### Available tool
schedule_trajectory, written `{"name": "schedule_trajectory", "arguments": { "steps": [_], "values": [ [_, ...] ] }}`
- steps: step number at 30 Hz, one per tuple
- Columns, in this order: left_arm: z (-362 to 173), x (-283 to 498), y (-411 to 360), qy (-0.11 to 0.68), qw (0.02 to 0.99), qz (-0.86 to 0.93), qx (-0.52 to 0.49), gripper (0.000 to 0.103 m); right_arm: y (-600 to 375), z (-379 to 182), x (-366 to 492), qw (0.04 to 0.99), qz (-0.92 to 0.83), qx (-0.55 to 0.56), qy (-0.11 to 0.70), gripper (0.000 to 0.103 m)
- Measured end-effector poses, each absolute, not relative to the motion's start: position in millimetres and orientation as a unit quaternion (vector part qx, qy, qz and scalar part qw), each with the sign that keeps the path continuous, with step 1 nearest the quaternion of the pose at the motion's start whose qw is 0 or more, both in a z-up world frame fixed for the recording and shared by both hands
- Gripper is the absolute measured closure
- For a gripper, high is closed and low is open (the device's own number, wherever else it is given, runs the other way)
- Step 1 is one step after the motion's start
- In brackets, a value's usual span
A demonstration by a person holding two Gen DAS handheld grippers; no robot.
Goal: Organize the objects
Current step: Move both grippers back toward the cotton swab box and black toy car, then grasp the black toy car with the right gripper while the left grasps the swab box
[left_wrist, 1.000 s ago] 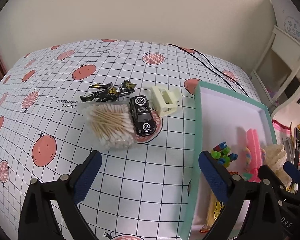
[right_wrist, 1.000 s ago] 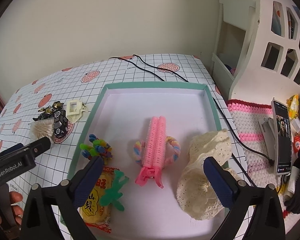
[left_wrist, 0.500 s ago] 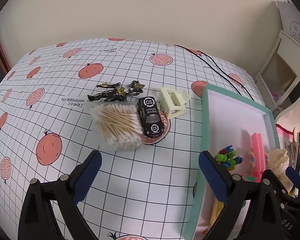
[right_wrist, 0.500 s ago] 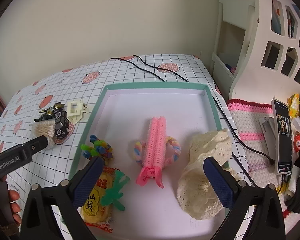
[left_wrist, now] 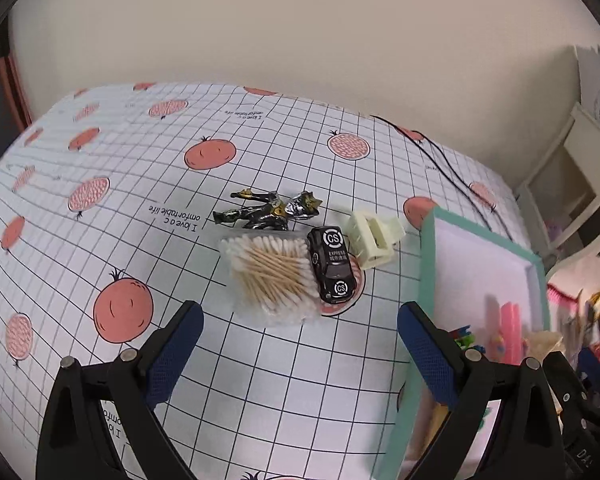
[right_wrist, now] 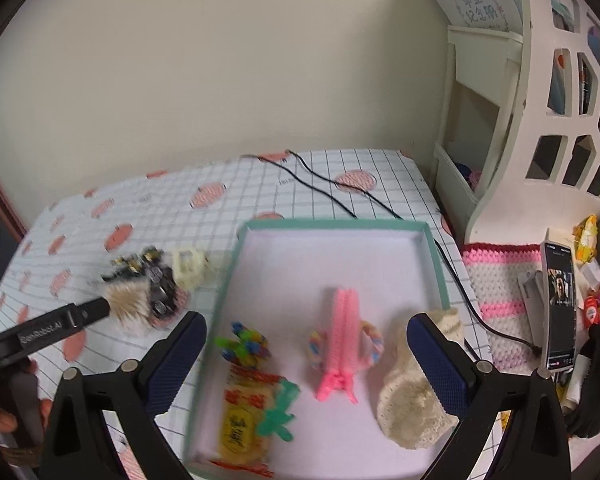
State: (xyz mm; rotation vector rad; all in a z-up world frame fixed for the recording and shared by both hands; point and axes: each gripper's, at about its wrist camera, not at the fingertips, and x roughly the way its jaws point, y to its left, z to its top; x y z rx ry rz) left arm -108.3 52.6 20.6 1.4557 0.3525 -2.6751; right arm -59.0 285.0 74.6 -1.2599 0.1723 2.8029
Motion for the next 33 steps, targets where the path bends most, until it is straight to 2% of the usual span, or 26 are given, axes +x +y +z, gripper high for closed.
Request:
{"name": "schedule_trajectory", "arguments": {
  "steps": [6, 10, 21, 27, 33],
  "values": [
    [28, -119, 22, 0.189, 0.050, -0.842, 0.502, 0.005, 272, 99, -78, 0.041, 0.910, -0.407, 0.063, 0.001],
    [41, -132, 13, 0.216, 0.044, -0.824, 0.522, 0.005, 264, 107, -94, 0.031, 0.908, -0.408, 0.094, 0.001],
    [58, -169, -23, 0.254, 0.049, -0.817, 0.515, 0.005, 214, 81, -151, -0.022, 0.896, -0.438, 0.074, 0.001],
    [34, -189, -42, 0.262, 0.085, -0.811, 0.516, 0.006, 192, 48, -178, -0.043, 0.882, -0.464, 0.073, 0.002],
    [-7, -206, -45, 0.259, 0.088, -0.787, 0.553, 0.006, 172, 6, -188, -0.067, 0.861, -0.500, 0.065, 0.014]
  ]
}}
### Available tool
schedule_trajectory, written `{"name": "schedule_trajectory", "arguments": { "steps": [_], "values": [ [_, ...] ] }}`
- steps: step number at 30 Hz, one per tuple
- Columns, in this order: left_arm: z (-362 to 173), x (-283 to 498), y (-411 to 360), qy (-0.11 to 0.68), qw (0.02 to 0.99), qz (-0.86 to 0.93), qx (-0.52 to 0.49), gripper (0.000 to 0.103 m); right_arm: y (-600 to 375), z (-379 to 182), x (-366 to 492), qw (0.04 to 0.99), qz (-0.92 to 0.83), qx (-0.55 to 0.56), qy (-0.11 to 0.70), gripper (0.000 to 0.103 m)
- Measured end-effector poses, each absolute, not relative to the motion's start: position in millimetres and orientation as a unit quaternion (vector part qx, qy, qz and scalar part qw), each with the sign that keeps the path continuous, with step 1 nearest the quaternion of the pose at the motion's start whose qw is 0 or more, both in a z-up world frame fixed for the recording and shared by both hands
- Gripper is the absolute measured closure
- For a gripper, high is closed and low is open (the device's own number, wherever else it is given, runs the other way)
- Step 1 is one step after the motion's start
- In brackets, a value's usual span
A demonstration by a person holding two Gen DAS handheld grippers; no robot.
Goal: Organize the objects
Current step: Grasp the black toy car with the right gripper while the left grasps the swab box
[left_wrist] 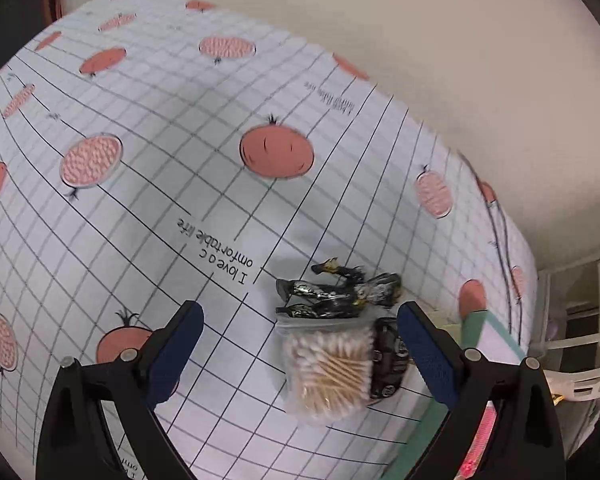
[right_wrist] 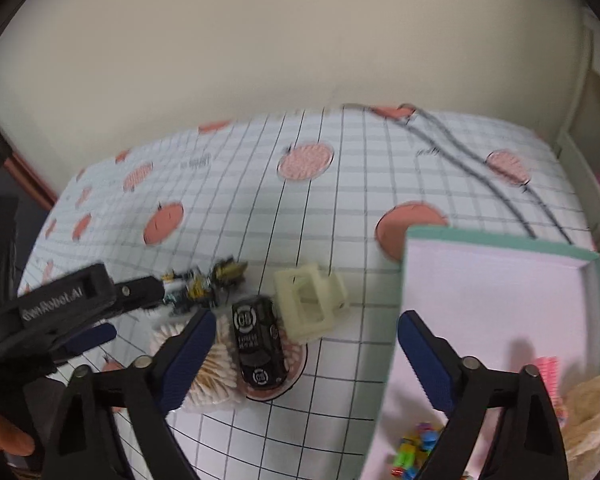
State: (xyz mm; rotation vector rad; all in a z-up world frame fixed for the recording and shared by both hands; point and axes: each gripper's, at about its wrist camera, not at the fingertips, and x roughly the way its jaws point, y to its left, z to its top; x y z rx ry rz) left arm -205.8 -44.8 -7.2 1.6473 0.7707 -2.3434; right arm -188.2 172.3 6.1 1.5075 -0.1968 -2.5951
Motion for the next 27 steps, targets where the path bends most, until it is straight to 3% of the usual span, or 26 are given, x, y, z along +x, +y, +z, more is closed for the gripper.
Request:
{"name": "schedule_trajectory", "arguments": {
  "steps": [8, 15, 27],
  "values": [
    [-29, -209, -31, 0.250, 0.067, -0.775, 0.577, 0.006, 154, -17, -185, 0.088, -0.848, 0.521, -0.049, 0.029],
    [-33, -207, -20, 0.237, 0.061, -0.771, 0.587, 0.006, 147, -25, -185, 0.101, -0.843, 0.526, -0.050, 0.048],
    [-43, -208, -10, 0.216, 0.054, -0.766, 0.603, 0.006, 138, -37, -184, 0.111, -0.838, 0.532, -0.052, 0.061]
  ]
}}
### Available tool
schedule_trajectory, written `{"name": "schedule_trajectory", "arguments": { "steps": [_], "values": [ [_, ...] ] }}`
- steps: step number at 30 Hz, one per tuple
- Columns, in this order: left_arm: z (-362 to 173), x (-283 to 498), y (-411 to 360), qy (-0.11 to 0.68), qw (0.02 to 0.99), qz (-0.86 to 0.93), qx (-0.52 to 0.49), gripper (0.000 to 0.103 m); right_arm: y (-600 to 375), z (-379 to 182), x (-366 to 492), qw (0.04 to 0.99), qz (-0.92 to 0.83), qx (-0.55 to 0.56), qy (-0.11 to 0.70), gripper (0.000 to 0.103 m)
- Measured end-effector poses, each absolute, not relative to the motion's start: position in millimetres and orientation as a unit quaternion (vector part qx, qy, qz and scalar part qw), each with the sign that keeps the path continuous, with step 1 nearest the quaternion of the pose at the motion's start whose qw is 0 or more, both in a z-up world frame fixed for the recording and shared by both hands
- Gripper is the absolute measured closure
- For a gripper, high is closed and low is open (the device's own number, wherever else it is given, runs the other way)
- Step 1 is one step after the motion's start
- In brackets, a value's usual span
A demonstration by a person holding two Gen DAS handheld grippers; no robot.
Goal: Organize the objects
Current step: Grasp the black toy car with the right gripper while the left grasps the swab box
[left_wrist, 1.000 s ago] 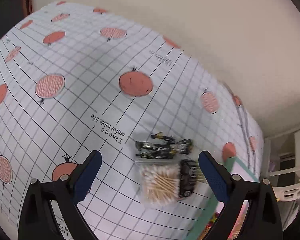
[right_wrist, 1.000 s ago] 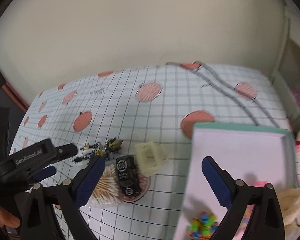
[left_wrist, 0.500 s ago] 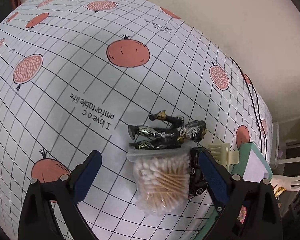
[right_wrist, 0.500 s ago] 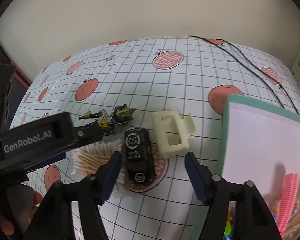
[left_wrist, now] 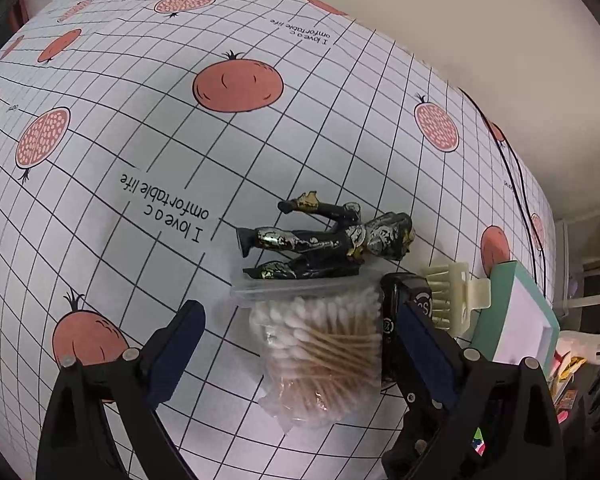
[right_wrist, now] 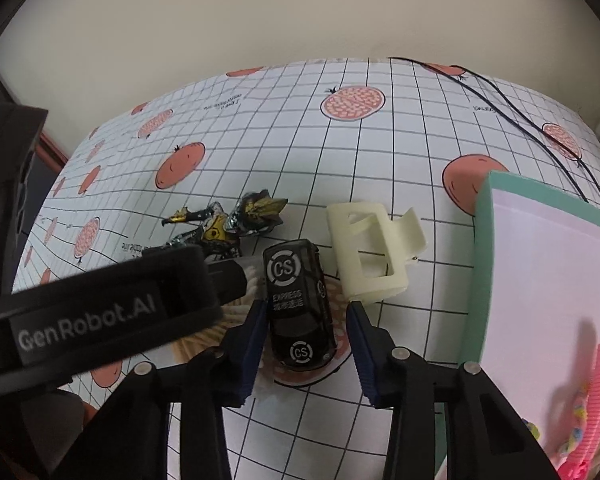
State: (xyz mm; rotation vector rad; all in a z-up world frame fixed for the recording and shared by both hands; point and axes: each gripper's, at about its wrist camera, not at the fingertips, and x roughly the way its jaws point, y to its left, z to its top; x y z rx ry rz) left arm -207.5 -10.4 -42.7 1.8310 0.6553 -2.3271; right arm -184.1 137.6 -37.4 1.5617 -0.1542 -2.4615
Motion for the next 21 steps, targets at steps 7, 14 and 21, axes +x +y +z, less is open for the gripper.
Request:
{"name": "schedule_trajectory", "arguments": {
  "steps": [7, 14, 21],
  "values": [
    [-46, -205, -6, 0.201, 0.055, -0.765, 0.610, 0.008, 140, -37, -184, 0.113, -0.838, 0.530, -0.057, 0.067],
    [-40, -197, -8, 0.184, 0.063, -0.771, 0.607, 0.022, 143, -29, -184, 0.115, -0.839, 0.528, -0.065, 0.067],
    [-36, -193, -6, 0.174, 0.057, -0.777, 0.602, 0.036, 149, -25, -183, 0.116, -0.839, 0.527, -0.067, 0.067]
  ]
}}
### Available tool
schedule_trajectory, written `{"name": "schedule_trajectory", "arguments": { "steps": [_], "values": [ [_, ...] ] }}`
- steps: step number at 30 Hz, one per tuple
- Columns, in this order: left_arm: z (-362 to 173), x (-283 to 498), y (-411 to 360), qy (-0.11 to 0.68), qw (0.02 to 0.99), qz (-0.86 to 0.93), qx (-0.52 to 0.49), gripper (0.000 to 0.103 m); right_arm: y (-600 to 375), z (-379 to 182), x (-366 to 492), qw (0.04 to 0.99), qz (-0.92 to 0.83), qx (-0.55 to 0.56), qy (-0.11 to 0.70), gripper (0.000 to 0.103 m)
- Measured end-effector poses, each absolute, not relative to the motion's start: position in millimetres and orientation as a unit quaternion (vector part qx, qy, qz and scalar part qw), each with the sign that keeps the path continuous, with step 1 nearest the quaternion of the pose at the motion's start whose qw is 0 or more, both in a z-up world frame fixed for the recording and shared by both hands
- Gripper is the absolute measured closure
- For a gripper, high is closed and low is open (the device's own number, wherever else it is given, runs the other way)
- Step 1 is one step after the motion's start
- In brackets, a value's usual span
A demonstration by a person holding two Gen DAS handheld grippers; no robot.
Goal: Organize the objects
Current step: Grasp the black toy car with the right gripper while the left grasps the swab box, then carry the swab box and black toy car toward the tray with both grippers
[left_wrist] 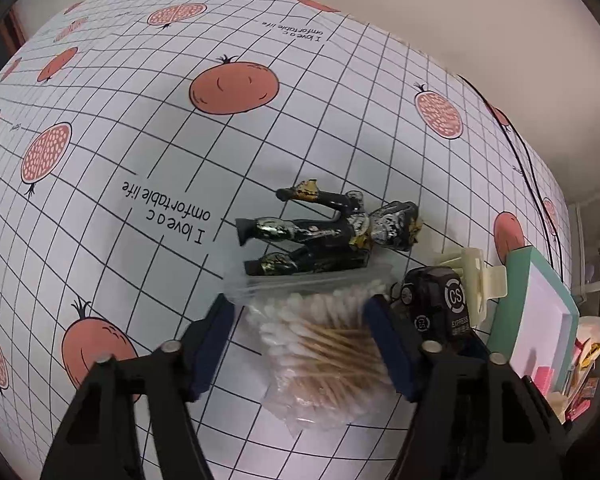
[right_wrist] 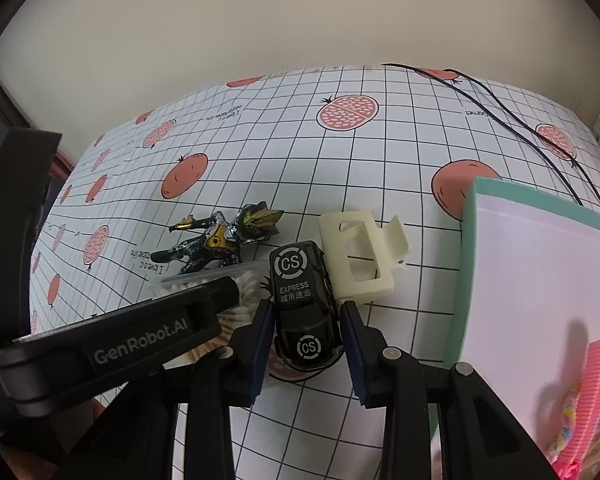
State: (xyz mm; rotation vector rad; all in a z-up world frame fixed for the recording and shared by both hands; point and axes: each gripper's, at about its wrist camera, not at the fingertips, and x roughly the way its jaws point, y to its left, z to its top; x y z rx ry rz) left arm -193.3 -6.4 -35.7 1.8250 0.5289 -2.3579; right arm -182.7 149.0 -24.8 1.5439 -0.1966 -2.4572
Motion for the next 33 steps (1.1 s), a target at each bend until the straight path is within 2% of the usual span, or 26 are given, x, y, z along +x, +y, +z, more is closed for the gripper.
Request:
{"name": "schedule_trajectory", "arguments": {
  "steps": [3, 8, 17, 33],
  "values": [
    [-34, -190, -6, 0.173, 0.052, -0.780, 0.600, 0.040, 152, -25, -183, 0.115, -0.838, 0.529, -0.071, 0.067],
    [-36, -197, 0, 0.176, 0.041, -0.782, 0.597, 0.053, 155, -24, -183, 0.115, -0.837, 0.529, -0.075, 0.067],
    [-30, -201, 0, 0.174, 0.033, -0.781, 0.598, 0.064, 158, -19, -181, 0.119, -0.836, 0.530, -0.084, 0.067],
    [21, -201, -3, 0.197, 0.011, -0.807, 0.557, 0.068, 172, 21, -178, 0.130, -0.845, 0.507, -0.111, 0.067]
  ]
}}
